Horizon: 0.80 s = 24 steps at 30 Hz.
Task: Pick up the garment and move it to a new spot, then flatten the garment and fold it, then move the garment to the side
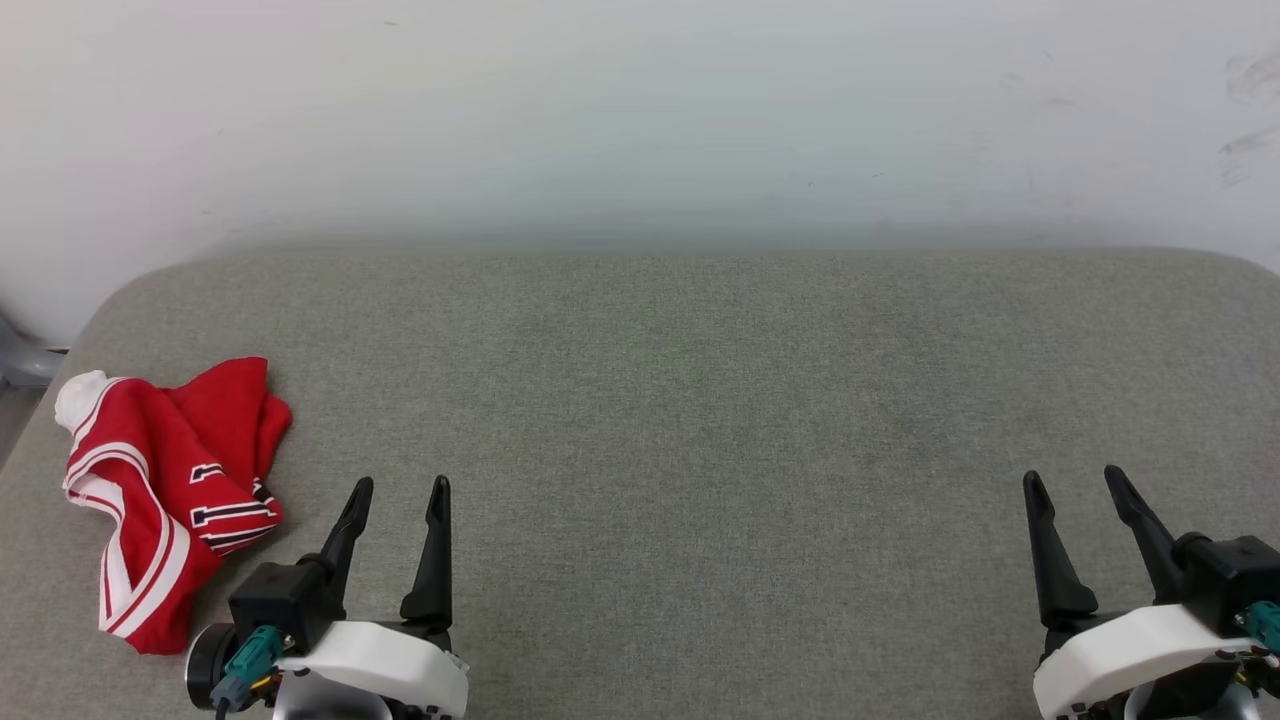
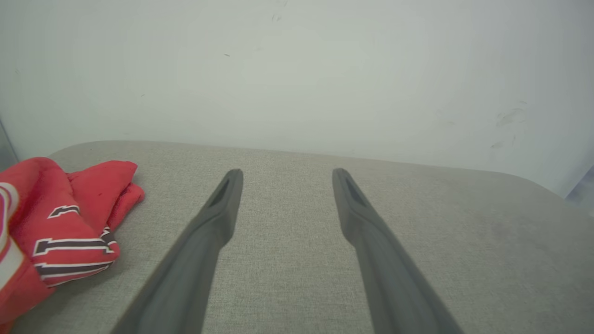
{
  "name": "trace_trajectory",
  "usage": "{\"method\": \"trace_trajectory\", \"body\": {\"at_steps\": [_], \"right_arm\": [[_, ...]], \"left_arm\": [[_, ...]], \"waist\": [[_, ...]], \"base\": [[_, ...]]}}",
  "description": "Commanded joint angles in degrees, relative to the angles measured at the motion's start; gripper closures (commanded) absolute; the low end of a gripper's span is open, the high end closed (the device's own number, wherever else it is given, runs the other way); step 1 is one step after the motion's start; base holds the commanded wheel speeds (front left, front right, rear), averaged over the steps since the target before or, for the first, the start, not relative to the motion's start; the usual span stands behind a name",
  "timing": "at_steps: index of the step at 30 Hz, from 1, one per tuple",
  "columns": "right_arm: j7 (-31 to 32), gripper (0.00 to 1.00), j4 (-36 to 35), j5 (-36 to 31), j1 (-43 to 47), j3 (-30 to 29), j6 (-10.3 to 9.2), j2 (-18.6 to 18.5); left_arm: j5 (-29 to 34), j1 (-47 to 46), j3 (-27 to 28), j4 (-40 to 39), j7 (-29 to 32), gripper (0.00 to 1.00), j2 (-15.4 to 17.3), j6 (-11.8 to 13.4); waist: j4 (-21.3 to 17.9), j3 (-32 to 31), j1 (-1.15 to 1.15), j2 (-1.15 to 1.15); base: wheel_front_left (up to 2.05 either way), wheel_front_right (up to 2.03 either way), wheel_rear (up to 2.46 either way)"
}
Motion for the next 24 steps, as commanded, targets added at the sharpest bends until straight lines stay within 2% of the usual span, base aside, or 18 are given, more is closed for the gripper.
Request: {"method": "trace_trajectory", "body": {"at_steps": [1,24], "right_arm": [[-0.4,0.0,-0.8,-1.7,0.4,0.0,-0.02,0.2],[-3.0,0.0,-1.0,-2.4,0.8,-0.7,-0.02,0.7]], "left_arm": [[1.3,0.3,-0.1,0.0,-0.5,0.0,0.0,0.2],[5.2,-0.4,-0.3,2.6,-2.7,0.0,-0.7,-0.8]], "waist": [[0.0,0.0,0.0,0.0],[0.5,-0.4,0.0,0.0]], "base": [[0.0,0.0,0.0],[0.0,0.0,0.0]]}}
